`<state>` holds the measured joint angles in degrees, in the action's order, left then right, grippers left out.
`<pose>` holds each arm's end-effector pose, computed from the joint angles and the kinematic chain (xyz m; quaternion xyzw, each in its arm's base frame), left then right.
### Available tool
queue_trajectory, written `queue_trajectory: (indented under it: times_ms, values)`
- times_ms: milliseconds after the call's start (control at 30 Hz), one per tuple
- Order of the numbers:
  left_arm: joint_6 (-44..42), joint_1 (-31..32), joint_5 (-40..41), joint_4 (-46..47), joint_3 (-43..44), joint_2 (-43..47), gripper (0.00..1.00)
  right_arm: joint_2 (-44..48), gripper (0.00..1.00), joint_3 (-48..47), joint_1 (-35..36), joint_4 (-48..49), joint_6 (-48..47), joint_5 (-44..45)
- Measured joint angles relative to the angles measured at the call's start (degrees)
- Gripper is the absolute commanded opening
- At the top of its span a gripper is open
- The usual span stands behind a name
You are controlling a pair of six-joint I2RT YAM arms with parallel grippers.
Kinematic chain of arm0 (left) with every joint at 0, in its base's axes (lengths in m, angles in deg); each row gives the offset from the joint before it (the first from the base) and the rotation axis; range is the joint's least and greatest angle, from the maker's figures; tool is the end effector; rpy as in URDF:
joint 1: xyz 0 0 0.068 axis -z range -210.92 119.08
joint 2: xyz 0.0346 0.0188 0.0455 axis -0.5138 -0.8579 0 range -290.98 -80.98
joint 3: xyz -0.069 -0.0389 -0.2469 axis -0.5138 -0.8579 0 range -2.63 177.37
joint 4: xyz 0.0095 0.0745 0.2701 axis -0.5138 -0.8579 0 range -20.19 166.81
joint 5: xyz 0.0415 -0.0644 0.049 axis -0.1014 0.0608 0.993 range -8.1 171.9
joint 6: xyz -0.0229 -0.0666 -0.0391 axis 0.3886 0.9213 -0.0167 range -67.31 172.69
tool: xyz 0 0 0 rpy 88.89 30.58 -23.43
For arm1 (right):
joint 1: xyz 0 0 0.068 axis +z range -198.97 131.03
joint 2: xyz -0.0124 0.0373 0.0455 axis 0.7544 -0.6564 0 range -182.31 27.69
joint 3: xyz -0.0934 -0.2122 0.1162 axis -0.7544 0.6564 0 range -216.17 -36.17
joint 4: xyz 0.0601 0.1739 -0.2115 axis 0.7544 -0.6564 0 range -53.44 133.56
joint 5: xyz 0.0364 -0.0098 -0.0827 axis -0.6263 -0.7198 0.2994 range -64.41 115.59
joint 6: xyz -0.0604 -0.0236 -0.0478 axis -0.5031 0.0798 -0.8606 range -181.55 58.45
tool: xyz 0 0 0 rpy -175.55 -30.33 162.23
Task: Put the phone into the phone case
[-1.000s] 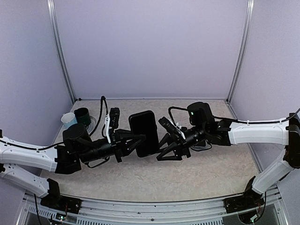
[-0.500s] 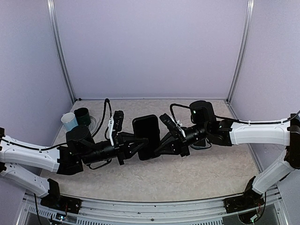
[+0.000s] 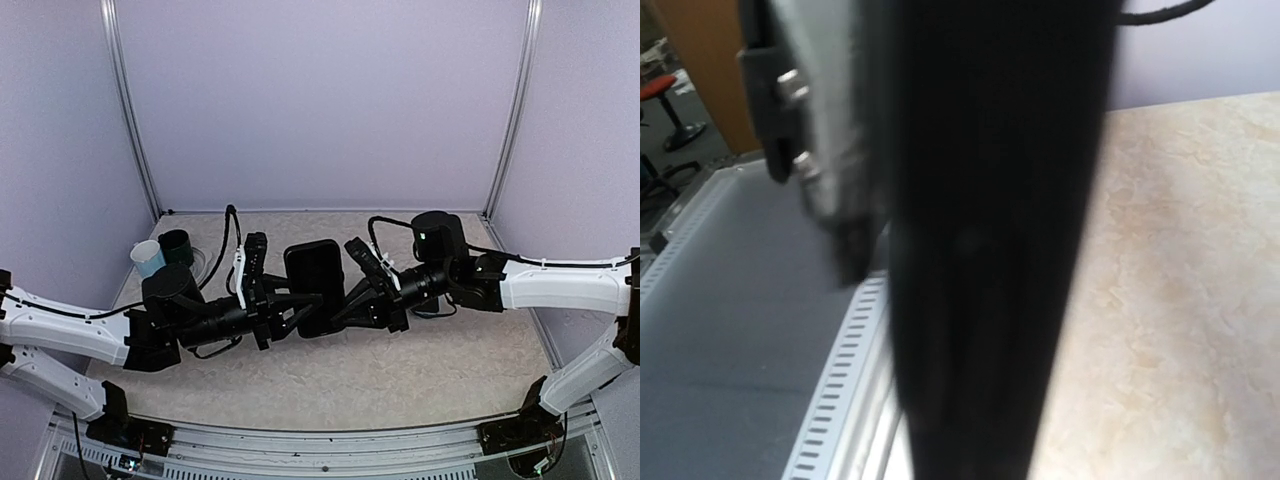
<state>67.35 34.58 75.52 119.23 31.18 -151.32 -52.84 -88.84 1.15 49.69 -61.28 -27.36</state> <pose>0.1286 -0.3008 0.2540 0.3244 0.5864 -0.5058 0.5432 0.1811 0.3034 0.2464 -0.5391 0.5665 0.5477 0.2974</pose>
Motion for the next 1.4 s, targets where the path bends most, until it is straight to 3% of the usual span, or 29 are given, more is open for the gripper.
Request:
queue_trajectory:
  times_ms: [100,233,300,567,1000,1267,1400]
  values:
    - [-1.3,-0.1,-0.5,0.0,1.2,-1.6,0.56,0.5,0.0,0.2,0.0,0.0,0.2,0.7]
    - [-2.0,-0.2,-0.8,-0.2,1.3,-2.0,0.94,1.9,0.0,1.4,-0.8,1.0,1.4,0.4]
    - [-2.2,-0.3,-0.9,-0.2,0.4,-1.2,0.99,2.2,0.0,1.8,-1.7,1.9,2.7,0.1]
    - [-3.0,-0.5,-0.6,-1.9,-5.0,4.7,0.99,2.3,0.0,1.9,-3.9,3.3,6.9,1.6]
    - [-1.3,-3.7,-7.2,-6.6,-4.3,5.3,0.98,3.2,0.0,2.7,-4.2,5.0,9.6,4.3]
    - [1.0,-5.4,-11.7,-8.7,-3.4,3.5,0.66,3.8,0.0,2.7,-5.2,4.9,9.7,4.4]
    - [-0.3,-5.0,-12.9,-11.2,-0.5,2.4,0.62,4.7,0.0,2.7,-5.2,5.1,9.7,4.1]
